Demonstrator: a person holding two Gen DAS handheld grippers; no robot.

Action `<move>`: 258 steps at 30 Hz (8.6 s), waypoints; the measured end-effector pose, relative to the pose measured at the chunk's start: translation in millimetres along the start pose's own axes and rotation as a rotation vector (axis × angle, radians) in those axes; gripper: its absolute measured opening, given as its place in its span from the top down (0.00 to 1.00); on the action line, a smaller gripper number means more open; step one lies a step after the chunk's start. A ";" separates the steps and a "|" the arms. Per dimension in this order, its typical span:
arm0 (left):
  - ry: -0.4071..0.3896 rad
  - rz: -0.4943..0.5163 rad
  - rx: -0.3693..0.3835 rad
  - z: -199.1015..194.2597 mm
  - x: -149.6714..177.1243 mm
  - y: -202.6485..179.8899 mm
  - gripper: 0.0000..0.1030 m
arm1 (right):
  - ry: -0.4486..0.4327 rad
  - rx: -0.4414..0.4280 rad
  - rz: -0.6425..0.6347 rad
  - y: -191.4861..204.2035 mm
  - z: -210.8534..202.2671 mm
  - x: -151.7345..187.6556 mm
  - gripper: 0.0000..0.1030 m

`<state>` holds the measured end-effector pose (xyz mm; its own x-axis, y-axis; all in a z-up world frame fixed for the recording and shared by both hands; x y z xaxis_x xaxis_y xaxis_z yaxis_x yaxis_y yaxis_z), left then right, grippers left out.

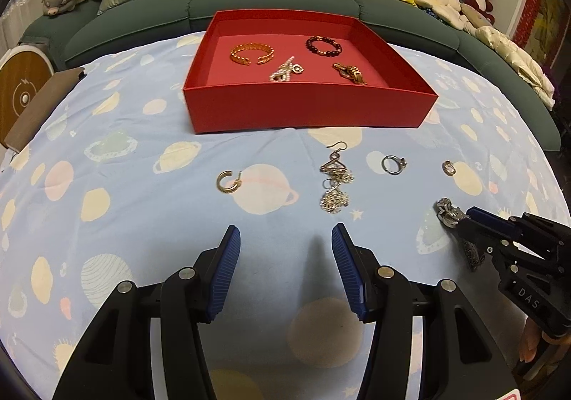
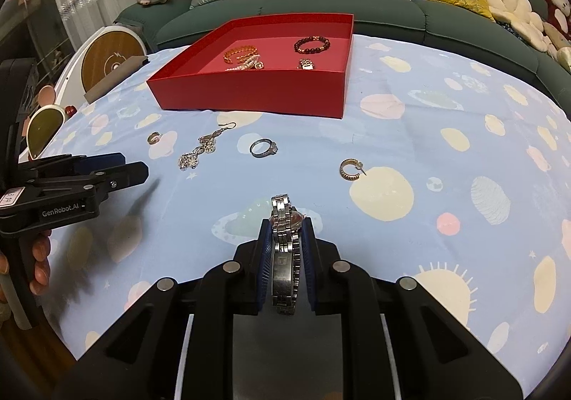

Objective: Organize jewelry
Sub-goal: 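Lift the silver watch with the right gripper and carry it toward the red box, then lower the silver watch into the red box and open the right gripper, then lower the right gripper onto the silver drop earring and close it, then lift the drop earring with the right gripper while the left grasps the silver chain earring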

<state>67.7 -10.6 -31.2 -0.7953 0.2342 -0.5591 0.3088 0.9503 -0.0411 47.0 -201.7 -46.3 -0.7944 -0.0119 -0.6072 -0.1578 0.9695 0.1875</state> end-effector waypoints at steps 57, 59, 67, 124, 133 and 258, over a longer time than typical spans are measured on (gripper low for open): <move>-0.054 0.079 0.067 -3.8 -40.4 -53.3 1.00 | 0.028 0.017 -0.033 -0.7 7.6 -10.7 0.81; -0.051 0.057 0.072 -6.8 -35.7 -46.4 1.00 | 0.014 0.039 -0.039 0.6 9.3 -9.6 0.52; -0.040 0.036 0.088 -6.4 -28.0 -40.5 1.00 | 0.020 0.072 -0.067 5.7 21.2 -9.0 0.76; -0.139 -0.039 0.051 9.9 -138.0 35.9 1.00 | -0.229 0.000 0.063 23.7 16.5 -169.6 0.90; -0.094 -0.064 0.043 40.4 -139.5 46.9 0.97 | -0.151 0.012 0.068 18.5 44.2 -159.2 0.90; 0.050 0.203 0.091 47.9 -36.7 -43.7 0.85 | -0.013 -0.002 -0.020 22.7 25.7 -78.7 0.89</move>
<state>108.4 -70.6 -48.6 -0.7366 0.4304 -0.5218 0.5087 0.8609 -0.0080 121.1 -172.5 -14.1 -0.7836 -0.0276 -0.6207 -0.1745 0.9686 0.1772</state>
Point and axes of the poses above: each gripper's, at about its wrist camera, not at the fingertips, and z roughly the way its jaws point, y to its left, x to its underside, the point moved 2 cm from there along z, roughly the way its jaws point, and after that the axes turned 4 degrees about z, right-handed, at the moved point
